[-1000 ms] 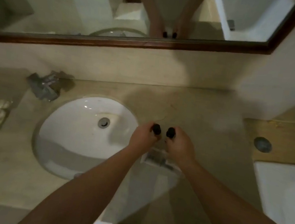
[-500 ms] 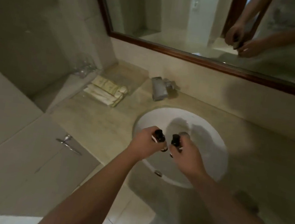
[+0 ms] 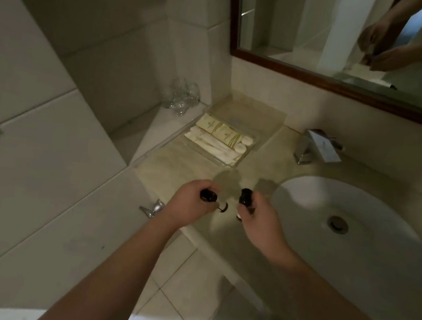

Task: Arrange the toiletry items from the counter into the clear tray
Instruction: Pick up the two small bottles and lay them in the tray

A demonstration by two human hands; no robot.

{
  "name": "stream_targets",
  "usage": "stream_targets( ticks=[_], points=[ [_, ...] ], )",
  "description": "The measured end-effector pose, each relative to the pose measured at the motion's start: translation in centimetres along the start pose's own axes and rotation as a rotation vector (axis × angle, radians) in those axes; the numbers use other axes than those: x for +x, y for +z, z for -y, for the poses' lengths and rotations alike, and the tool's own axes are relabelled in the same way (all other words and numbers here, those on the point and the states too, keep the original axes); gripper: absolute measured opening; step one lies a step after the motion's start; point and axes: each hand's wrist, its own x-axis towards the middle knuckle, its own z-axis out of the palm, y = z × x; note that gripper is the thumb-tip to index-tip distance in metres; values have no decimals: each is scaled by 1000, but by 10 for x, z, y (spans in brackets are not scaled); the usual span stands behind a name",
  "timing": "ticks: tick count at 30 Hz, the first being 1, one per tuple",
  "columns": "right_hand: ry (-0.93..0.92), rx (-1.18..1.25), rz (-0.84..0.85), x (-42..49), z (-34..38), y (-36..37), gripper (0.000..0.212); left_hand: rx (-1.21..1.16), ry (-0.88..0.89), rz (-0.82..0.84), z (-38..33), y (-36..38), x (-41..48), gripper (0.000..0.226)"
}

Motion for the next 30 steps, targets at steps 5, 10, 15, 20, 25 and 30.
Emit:
stream_targets(
  ticks=[5, 10, 15, 20, 25, 30],
  points=[
    [49, 40, 61, 52, 8, 13, 31, 133, -13, -12, 10, -22, 53, 22],
    [60, 116, 56, 105, 20, 35, 27, 219, -45, 22, 9, -49, 99, 19],
    [105, 114, 40, 146, 25, 44, 14, 145, -42, -13, 30, -78, 159, 21],
    [155, -22, 31, 182, 19, 42, 25, -13, -63, -101, 53, -97, 226, 24],
    [239, -105, -61, 230, 23, 55, 23, 39, -67, -66, 89, -101, 287, 29],
    [247, -311, -32, 274, 36, 74, 30, -19, -38, 63, 124, -92, 336, 36]
  ],
)
